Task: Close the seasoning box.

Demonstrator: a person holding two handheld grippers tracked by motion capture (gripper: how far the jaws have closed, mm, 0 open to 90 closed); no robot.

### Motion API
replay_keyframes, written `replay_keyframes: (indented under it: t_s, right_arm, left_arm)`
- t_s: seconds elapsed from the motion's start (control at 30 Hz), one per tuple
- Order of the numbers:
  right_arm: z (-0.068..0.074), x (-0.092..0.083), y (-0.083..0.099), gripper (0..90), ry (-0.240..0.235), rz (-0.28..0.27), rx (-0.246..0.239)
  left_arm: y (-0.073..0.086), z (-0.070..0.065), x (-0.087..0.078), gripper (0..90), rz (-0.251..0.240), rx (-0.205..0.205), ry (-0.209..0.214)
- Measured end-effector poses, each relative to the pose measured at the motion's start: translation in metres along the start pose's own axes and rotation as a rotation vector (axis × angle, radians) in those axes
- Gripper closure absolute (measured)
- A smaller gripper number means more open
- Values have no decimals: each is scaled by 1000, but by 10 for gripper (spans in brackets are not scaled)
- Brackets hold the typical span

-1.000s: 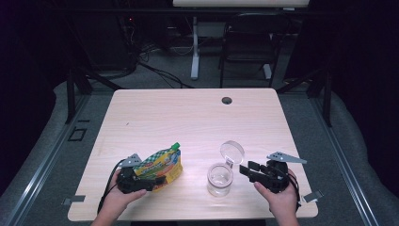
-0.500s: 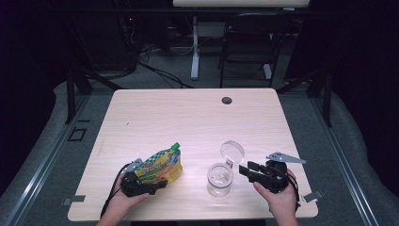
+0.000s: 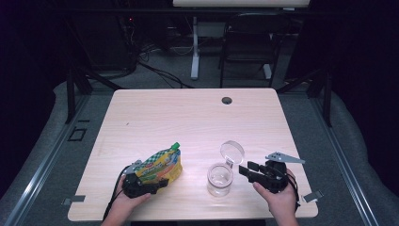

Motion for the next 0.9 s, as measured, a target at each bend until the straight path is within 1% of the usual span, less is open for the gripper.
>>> replay_keyframes:
  t_s: [0.13,0.27,0.47,0.73,0.77,0.9]
  right_arm:
    - [0,0,0,528,2,2,-5]
    - [0,0,0,528,-1,2,-6]
    - [0,1,0,528,3,2,-5]
    - [1,1,0,528,0,8,-11]
    - [1,1,0,529,-1,9,-12]
    - [1,2,1,528,-2,9,-15]
  left_arm:
    - [-1,-1,0,510,-23,6,8]
    - [0,-1,1,522,-26,6,9]
    - [0,-1,3,530,-39,12,-5]
    - [0,-2,3,547,-48,20,-13]
    - [-1,-2,4,550,-55,19,-17]
    - [-1,-3,4,559,-54,19,-21]
Point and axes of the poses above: each handheld gripper's, and its own axes: x roughly forward along the jaws, y roughly out of its underside, z roughly to its left, the point moved 10 cm from there along x, roughly forward along the jaws, and after that the axes turned 14 degrees about -y, right-handed, at the moved point
